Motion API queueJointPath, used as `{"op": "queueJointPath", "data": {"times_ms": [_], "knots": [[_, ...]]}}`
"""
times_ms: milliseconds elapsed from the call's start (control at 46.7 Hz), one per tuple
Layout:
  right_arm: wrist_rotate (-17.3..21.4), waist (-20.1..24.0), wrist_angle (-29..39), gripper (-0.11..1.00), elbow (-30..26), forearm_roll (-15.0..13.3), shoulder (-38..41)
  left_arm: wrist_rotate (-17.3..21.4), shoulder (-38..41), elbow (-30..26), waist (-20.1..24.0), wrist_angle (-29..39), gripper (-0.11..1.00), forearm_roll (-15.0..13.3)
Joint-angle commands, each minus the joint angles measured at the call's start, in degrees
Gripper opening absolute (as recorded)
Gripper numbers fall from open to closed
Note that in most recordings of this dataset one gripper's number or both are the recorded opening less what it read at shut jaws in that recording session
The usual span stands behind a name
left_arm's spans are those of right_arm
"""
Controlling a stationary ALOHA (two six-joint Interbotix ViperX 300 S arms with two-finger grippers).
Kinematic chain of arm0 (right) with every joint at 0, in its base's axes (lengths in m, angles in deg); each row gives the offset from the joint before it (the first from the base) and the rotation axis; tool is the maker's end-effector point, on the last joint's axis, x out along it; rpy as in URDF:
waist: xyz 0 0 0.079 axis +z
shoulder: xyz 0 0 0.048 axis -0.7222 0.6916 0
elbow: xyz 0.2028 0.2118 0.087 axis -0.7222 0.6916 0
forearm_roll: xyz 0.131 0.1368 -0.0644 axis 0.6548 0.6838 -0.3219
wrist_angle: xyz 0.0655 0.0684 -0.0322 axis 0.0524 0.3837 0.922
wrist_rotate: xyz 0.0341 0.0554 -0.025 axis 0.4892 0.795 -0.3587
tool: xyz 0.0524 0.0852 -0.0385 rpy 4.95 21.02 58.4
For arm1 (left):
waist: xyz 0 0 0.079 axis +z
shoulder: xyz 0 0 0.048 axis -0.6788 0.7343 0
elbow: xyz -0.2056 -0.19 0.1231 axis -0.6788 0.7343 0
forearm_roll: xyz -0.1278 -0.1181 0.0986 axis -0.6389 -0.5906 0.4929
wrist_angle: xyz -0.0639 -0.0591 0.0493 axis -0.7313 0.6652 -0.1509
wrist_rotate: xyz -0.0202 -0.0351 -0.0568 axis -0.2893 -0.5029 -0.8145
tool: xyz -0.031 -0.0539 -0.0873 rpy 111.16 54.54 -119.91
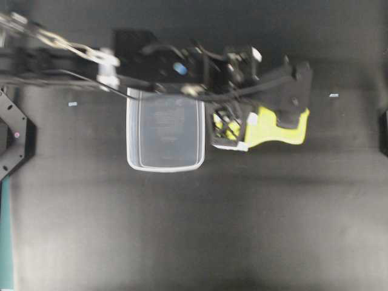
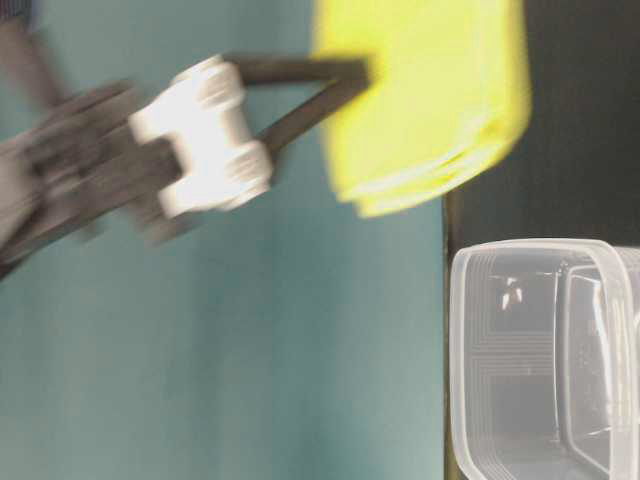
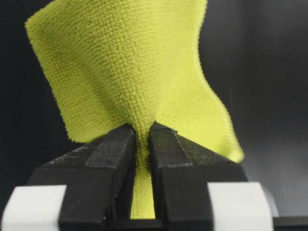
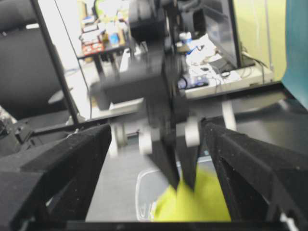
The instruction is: Place the yellow towel into the container with the left arm.
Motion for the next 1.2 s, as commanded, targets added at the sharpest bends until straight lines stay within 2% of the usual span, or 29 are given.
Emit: {"op": "queueJointPath", "data": {"times_ms": [0, 86, 214, 278, 471, 599, 1006, 1049, 1092, 1177], "knots": [[-0.1, -0.2, -0.8, 0.76, -1.1, -0.2, 0.5, -0.1, -7.3, 1.8, 0.1, 7.3, 0.06, 0.3], [-0.1, -0.2, -0.8, 0.76, -1.1, -0.2, 0.6, -0.2, -10.9, 5.7, 0.2, 9.6, 0.06, 0.3], [0.0, -0.2, -0.9, 0.76, -1.0, -0.2, 0.7, -0.8, -15.7, 13.9, 0.9, 8.2, 0.06, 0.3], [0.0, -0.2, -0.8, 0.76, -1.0, -0.2, 0.9, -0.8, -18.6, 18.9, 1.1, 5.9, 0.06, 0.3], [0.0, -0.2, -0.6, 0.76, -0.9, -0.2, 1.0, -0.1, -22.4, 27.4, 1.3, -2.8, 0.06, 0.3], [-0.1, -0.2, -0.8, 0.76, -0.9, -0.3, 1.1, -0.2, -22.7, 30.2, 1.4, -5.0, 0.06, 0.3], [0.0, -0.2, -0.5, 0.76, -0.8, -0.2, 1.1, -0.6, -21.8, 33.2, 2.8, -8.8, 0.07, 0.2], [0.0, -0.2, -0.5, 0.76, -0.9, -0.2, 1.1, -0.7, -21.4, 33.6, 3.0, -8.6, 0.11, 0.2], [0.0, -0.2, -0.5, 0.76, -0.8, -0.3, 1.1, -1.1, -21.1, 33.8, 2.9, -8.5, 0.21, 0.3], [0.0, -0.2, -0.4, 0.76, -0.8, -0.3, 1.1, -1.5, -20.7, 34.0, 2.5, -8.7, 0.49, 0.3]]}}
